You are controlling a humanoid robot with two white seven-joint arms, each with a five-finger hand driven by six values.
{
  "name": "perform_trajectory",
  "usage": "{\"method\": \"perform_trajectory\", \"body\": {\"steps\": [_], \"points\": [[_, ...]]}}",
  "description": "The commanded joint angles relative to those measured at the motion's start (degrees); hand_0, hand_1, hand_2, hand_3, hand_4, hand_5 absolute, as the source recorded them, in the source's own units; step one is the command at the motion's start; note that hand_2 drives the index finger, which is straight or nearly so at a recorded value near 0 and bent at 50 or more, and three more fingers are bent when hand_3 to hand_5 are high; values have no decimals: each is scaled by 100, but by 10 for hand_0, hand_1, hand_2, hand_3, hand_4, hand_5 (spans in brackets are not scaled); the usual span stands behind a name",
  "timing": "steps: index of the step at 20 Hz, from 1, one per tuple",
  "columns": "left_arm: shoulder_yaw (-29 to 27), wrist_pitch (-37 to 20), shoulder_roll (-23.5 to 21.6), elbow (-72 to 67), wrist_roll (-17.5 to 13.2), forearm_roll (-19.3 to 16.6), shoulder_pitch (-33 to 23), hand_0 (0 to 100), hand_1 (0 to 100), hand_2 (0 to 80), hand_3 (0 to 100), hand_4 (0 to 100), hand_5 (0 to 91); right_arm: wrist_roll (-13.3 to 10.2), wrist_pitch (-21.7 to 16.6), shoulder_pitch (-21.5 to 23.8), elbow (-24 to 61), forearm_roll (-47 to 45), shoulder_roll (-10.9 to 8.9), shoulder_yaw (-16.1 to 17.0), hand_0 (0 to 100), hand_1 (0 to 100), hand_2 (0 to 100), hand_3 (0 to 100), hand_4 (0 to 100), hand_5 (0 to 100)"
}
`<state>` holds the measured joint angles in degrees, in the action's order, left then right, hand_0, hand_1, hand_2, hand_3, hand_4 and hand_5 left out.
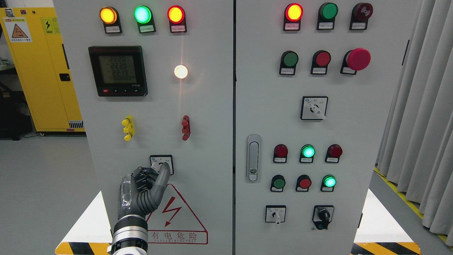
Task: Turn on light switch 1
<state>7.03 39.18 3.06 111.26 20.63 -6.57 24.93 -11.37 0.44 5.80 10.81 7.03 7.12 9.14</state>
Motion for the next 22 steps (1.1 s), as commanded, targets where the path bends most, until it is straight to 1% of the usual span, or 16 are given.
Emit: {"method": "perform_trajectory", "body": {"steps": [1,8,13,16,18,20,22], "points": [[17,-25,2,19,-15,7,-24,211,507,616,937,953,891,-6,0,0,0,0,0,0,0,500,40,0,0,0],[17,-34,10,273,-6,16,-261,196,508,622,940,954,892,-6,0,0,0,0,0,0,0,500,40,0,0,0],[17,-77,19,511,-6,25,-551,197,512,631,946,952,892,-6,0,0,0,0,0,0,0,500,40,0,0,0],[17,-217,19,730,3,16,-831,194,513,636,948,954,891,-6,0,0,0,0,0,0,0,500,40,0,0,0],[17,-524,19,783,55,16,-1068,193,513,638,948,954,891,-14,0,0,0,0,0,0,0,500,40,0,0,0],[17,-1068,2,792,117,7,-1481,193,513,639,949,954,892,-6,0,0,0,0,0,0,0,500,40,0,0,0],[-9,-1596,2,783,117,7,-1929,193,512,640,950,956,890,-6,0,0,0,0,0,0,0,500,40,0,0,0]]}}
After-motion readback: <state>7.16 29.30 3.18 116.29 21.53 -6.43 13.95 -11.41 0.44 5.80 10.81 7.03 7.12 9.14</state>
